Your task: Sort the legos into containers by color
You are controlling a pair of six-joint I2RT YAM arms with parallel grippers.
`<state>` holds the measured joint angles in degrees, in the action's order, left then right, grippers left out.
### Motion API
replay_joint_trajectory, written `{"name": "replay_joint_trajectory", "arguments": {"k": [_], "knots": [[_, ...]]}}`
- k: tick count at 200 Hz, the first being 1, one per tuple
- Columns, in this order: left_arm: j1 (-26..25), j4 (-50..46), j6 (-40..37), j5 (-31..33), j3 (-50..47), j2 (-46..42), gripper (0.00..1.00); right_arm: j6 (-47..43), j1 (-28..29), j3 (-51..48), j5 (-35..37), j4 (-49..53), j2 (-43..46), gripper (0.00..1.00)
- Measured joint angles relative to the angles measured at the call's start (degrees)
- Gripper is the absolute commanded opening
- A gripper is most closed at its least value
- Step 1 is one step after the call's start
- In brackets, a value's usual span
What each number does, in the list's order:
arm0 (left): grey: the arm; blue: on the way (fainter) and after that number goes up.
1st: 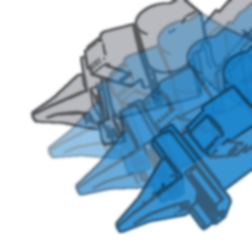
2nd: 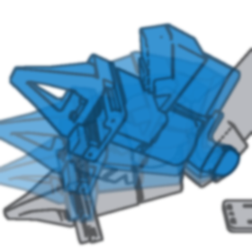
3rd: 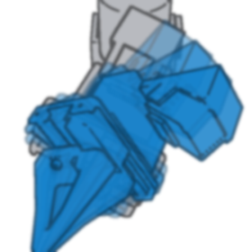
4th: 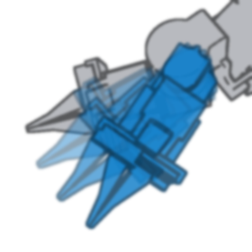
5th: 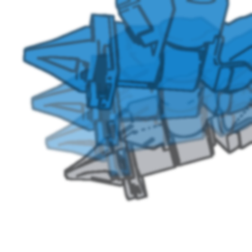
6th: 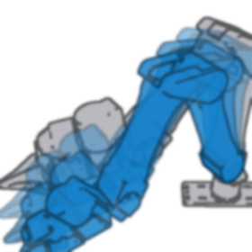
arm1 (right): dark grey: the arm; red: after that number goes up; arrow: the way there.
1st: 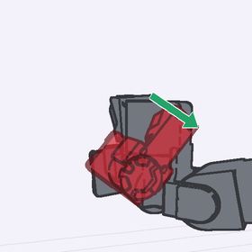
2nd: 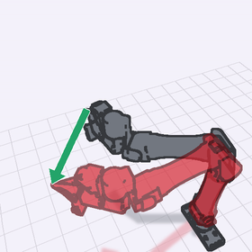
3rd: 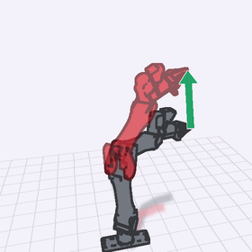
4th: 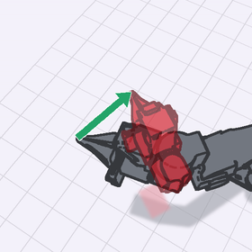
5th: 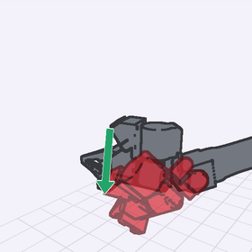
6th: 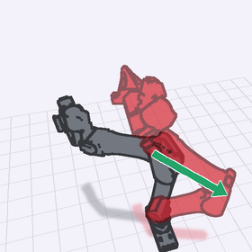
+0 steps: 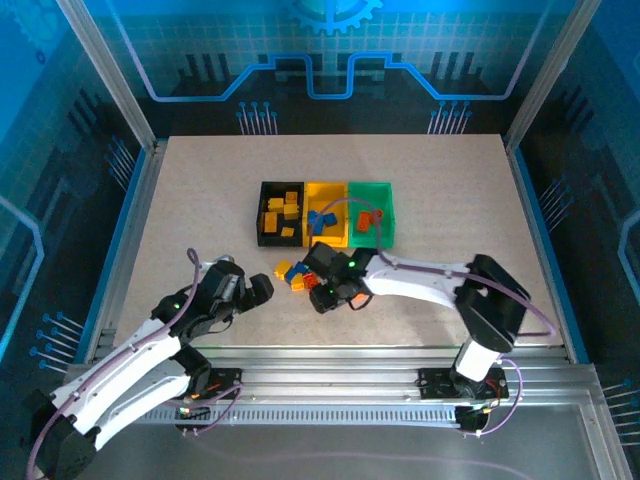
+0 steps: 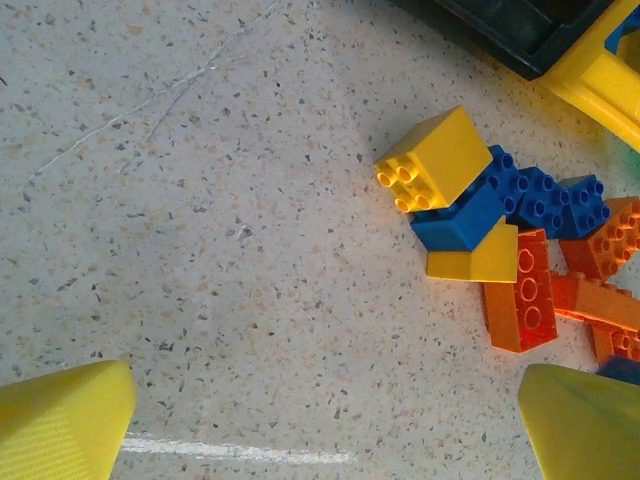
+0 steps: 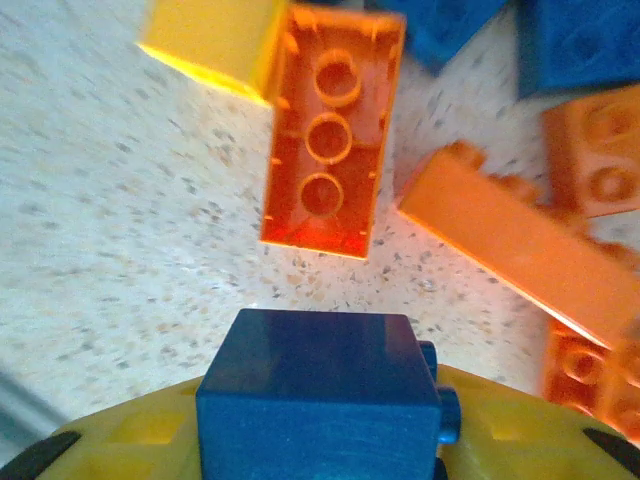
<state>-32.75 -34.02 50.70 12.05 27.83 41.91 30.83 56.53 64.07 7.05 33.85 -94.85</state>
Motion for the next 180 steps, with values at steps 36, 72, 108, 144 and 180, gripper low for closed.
{"name": "replay_joint_trajectory", "arguments": {"k": [36,72,108,144,180], "knots": [[0.00,1.09,0.37,-0.68,-1.60,0.48,0.99,-1.53,-5.40,3.93,0.04,2.01,7.48,0.45],[0.00,1.36,0.48,-1.49,-2.29,0.48,0.99,-2.60,-13.09,18.18,1.42,2.43,-0.50,0.47],[0.00,1.31,0.46,-1.95,-2.29,0.48,0.99,-2.58,-17.55,34.10,4.02,4.04,-17.33,0.47],[0.00,1.29,0.48,-2.60,-2.29,0.46,0.99,-2.23,-19.26,43.54,6.43,8.31,-28.44,0.53],[0.00,1.29,0.46,-2.97,-2.29,0.46,0.99,-1.97,-19.39,47.91,6.91,11.17,-30.53,0.67]]}}
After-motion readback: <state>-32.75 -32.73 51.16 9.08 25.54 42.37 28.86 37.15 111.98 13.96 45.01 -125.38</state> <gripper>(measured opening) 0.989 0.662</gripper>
